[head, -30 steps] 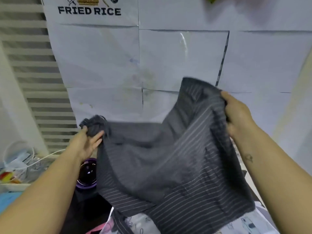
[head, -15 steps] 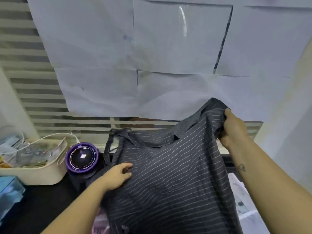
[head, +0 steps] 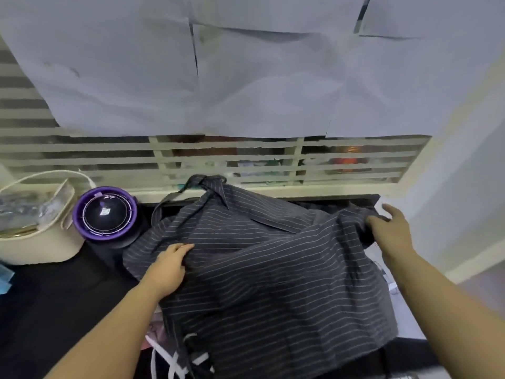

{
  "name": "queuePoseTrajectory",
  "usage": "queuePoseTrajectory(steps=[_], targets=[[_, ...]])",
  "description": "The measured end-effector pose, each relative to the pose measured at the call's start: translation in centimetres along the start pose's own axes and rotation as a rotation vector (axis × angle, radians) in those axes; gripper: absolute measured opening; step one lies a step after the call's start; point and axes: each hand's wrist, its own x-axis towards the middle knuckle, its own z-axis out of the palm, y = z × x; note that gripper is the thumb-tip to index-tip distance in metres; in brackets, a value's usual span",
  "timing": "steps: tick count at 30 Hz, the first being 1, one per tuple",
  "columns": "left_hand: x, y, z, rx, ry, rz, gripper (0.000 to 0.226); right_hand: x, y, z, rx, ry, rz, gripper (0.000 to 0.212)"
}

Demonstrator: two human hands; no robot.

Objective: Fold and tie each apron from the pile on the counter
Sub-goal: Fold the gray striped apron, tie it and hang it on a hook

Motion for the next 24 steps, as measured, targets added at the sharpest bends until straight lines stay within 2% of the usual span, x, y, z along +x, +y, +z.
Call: queuePoseTrajectory(steps=[2,6,11,14,17,19,22,24], targets=[[0.7,0.4,0.2,0.111,-0.024,0.04,0.061,-0.1,0.2,0.1,-0.178,-0.036,-0.08,0.045],[1.8,0.7,1.1,0.263,-0.056,0.039,0.057,0.2,0.8,-0.1,-0.509,-0.097,-0.182,0.048],[2.3,1.2,1.6,0.402,-0.027,0.012,0.041,1.5,1.2,-0.7,-0.68,0.026,-0.286,0.053],[2.3,1.0,2.1,0.405,-0.046,0.007,0.04,1.9,1.2,-0.7,-0.696,0.139,-0.398,0.055],[2.2,0.7,2.7,0.293,-0.082,-0.015,0.068,1.9,0.8,-0.5,-0.61,0.234,-0.482,0.052],[2.0,0.8,2.8,0.275,-0.088,-0.05,0.074,1.9,0.4,-0.3,-0.51,0.259,-0.51,0.051],[1.8,1.2,3.1,0.276,-0.044,-0.063,0.05,1.2,-0.4,0.0,-0.394,0.27,-0.522,0.051],[1.5,1.5,3.1,0.279,-0.003,-0.07,0.03,0.4,-1.3,-0.1,-0.272,0.27,-0.452,0.049]])
